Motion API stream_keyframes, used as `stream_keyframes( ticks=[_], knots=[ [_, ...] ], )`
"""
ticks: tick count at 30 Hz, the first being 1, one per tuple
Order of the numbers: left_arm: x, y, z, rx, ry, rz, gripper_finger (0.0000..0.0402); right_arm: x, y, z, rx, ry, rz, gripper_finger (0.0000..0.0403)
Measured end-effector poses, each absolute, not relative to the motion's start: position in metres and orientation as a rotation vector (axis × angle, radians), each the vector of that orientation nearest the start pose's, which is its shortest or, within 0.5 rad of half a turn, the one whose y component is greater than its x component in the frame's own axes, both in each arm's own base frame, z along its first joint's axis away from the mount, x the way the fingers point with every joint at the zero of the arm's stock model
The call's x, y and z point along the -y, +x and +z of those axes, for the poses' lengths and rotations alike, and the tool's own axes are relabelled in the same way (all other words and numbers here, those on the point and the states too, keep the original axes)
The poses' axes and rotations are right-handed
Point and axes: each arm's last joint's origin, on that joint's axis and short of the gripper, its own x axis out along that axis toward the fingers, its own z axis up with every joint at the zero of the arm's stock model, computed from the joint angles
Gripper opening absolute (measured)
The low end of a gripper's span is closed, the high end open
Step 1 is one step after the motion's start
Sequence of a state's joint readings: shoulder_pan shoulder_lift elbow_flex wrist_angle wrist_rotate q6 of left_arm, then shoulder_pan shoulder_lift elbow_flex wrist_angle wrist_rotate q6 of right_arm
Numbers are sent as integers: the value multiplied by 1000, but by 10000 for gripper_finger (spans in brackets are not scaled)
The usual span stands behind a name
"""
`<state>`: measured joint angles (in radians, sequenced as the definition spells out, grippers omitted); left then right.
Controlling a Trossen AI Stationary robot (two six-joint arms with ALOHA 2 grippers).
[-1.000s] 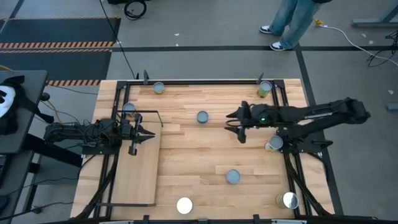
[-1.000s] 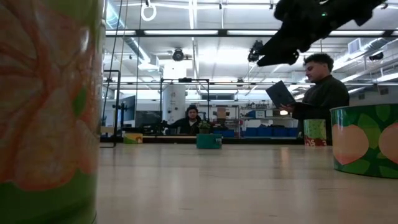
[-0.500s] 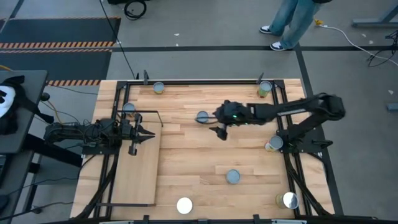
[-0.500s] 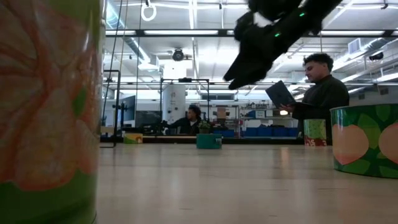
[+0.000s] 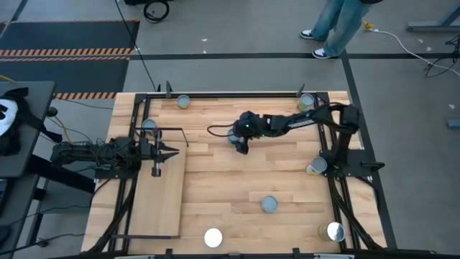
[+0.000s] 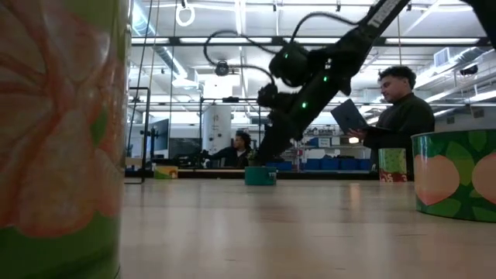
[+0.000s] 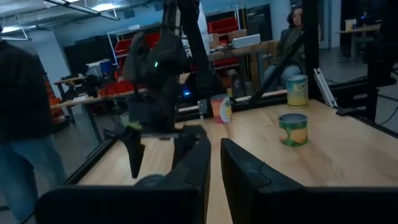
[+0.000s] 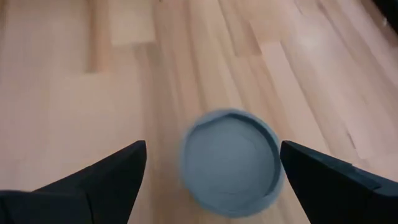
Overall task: Pick and place cans onto a shelf
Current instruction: Put the canned tuna on the shelf
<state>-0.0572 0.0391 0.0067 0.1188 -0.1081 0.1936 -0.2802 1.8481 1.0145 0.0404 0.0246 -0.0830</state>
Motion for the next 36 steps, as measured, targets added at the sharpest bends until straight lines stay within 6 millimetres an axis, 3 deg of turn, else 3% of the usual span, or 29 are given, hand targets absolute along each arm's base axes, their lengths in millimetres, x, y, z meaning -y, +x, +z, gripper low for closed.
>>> stream_keyframes(
  ticks=[7,13,17,22,26,31,36],
  knots=[
    [2,99,176,98,150,70,43,116,357,125,-821,57,-287,377],
    [2,97,190,254,-178,42,43,116,359,119,-813,84,-280,368],
    [2,93,200,371,-405,-2,43,117,364,124,-746,71,-283,341],
    [0,90,208,474,-557,5,43,116,364,124,-741,44,-272,289],
    [-1,86,215,557,-577,4,43,115,365,124,-745,26,-233,286],
    [-1,80,239,621,-579,-6,43,97,368,133,-725,44,-142,293],
    [1,89,268,561,-530,-11,43,57,378,149,-634,10,-32,294]
  ],
)
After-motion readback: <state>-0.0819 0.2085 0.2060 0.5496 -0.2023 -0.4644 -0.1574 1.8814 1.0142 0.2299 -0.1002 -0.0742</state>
